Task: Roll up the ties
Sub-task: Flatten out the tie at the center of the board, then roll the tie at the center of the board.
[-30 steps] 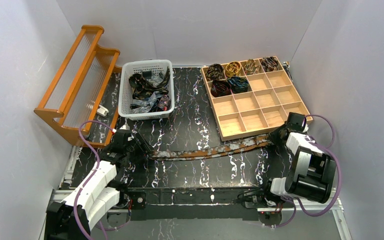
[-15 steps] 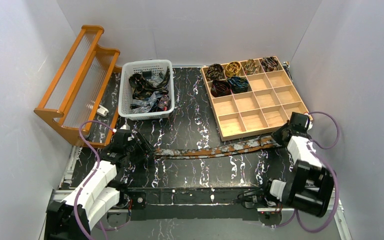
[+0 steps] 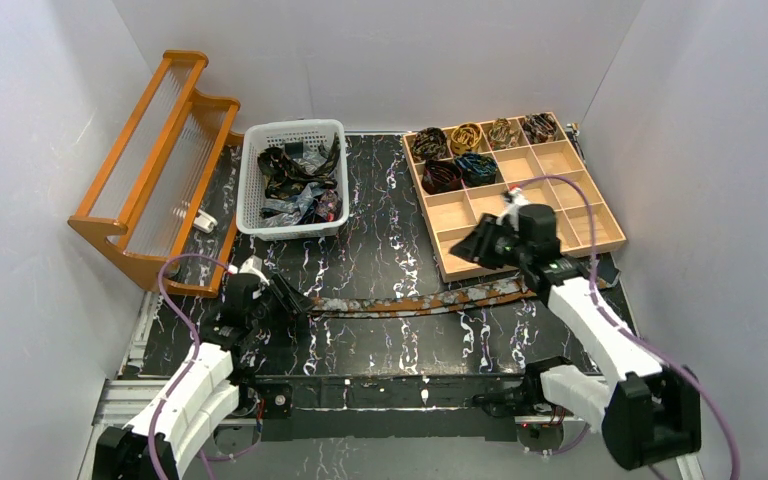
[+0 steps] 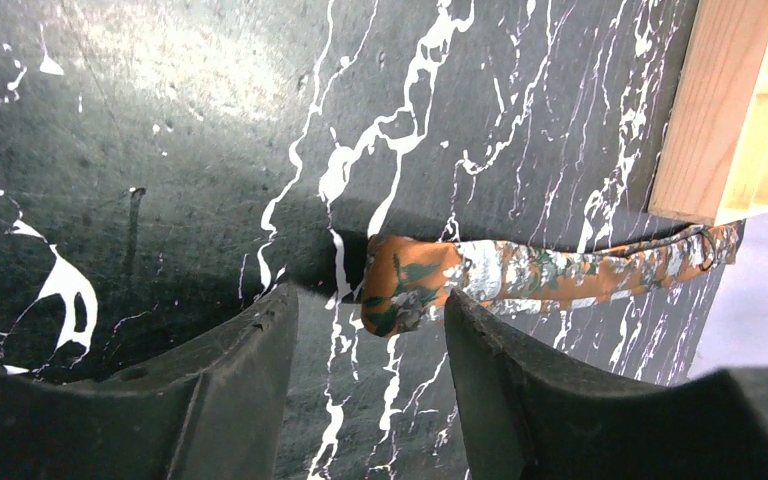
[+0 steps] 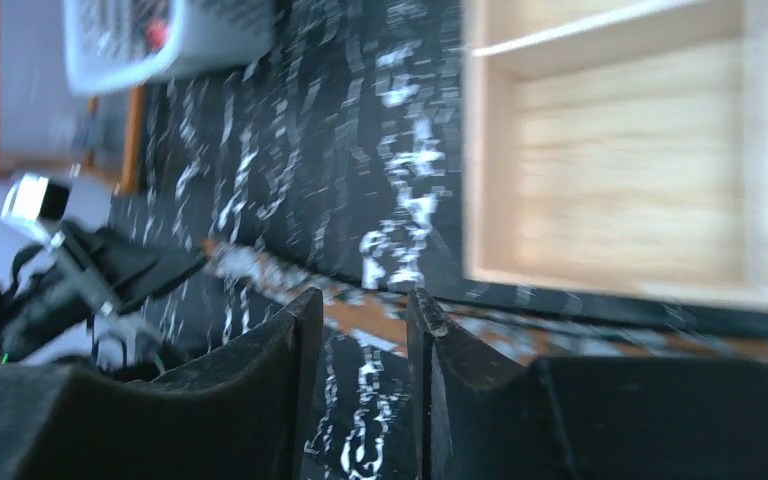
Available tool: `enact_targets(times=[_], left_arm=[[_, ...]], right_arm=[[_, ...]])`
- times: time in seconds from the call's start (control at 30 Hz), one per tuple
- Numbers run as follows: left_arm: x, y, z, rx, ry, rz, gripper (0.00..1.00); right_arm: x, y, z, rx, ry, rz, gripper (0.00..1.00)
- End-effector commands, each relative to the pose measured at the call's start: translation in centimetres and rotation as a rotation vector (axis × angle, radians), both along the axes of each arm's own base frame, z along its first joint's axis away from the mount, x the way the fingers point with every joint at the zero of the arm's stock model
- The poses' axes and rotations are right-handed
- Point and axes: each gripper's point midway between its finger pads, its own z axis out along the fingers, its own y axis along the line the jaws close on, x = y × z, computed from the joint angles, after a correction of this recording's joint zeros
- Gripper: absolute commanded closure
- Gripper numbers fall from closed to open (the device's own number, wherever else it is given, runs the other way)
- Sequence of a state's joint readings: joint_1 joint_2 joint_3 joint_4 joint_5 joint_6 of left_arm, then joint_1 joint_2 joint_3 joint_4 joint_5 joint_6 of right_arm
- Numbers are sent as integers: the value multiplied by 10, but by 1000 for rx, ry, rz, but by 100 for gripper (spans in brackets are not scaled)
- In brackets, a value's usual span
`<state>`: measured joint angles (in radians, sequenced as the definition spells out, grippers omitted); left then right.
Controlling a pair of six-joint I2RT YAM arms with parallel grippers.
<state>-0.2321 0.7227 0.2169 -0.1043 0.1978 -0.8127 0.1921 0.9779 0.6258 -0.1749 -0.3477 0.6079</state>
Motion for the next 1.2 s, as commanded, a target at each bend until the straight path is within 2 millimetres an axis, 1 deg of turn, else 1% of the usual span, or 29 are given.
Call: enact_targets(times=[0.0, 0.13, 0.17, 0.2, 0.27, 0.37, 0.47, 0.5, 0.6, 0.7, 0.8, 0.87, 0.9, 1.0, 1.07, 1.17], left_arm=[[-2, -4, -3, -40, -41, -9, 47], [-4, -5, -7, -40, -62, -29, 49], [-6, -6, -9, -42, -55, -39, 49], [-2, -7, -7, -45, -75, -45, 50], [0, -9, -7, -41, -81, -58, 54], [1, -11, -8, -28, -73, -89, 57], [2, -13, -10, -24, -68, -113, 63], [2, -13, -11, -23, -69, -112, 66], [5, -16, -9, -34, -82, -121, 72], [8, -18, -5, -44, -97, -134, 79], [9, -19, -3, -40, -92, -137, 90], [10, -19, -1, -39, -90, -139, 98], [10, -19, 1, -40, -91, -139, 100], [11, -20, 6, -44, -99, -140, 100], [10, -19, 7, -37, -100, -141, 100], [10, -17, 9, -30, -99, -129, 100]], right_arm=[[2, 69, 33, -15, -146, 285, 54], [-14, 127, 27, -71, -180, 509, 49], [-20, 141, 22, -80, -174, 563, 49], [-23, 154, 12, -97, -154, 607, 49], [-31, 176, 3, -116, -147, 670, 49], [-45, 204, -8, -137, -150, 757, 48], [-56, 225, -15, -152, -147, 818, 48], [-63, 232, -19, -157, -145, 845, 47], [-74, 245, -31, -194, -142, 899, 46], [-81, 253, -43, -226, -140, 931, 43], [-86, 261, -53, -277, -158, 952, 38], [-88, 266, -60, -321, -195, 970, 37], [-88, 270, -62, -338, -224, 979, 38], [-80, 280, -64, -377, -255, 938, 43], [-73, 285, -68, -393, -213, 898, 48], [-71, 292, -75, -408, -139, 865, 52]])
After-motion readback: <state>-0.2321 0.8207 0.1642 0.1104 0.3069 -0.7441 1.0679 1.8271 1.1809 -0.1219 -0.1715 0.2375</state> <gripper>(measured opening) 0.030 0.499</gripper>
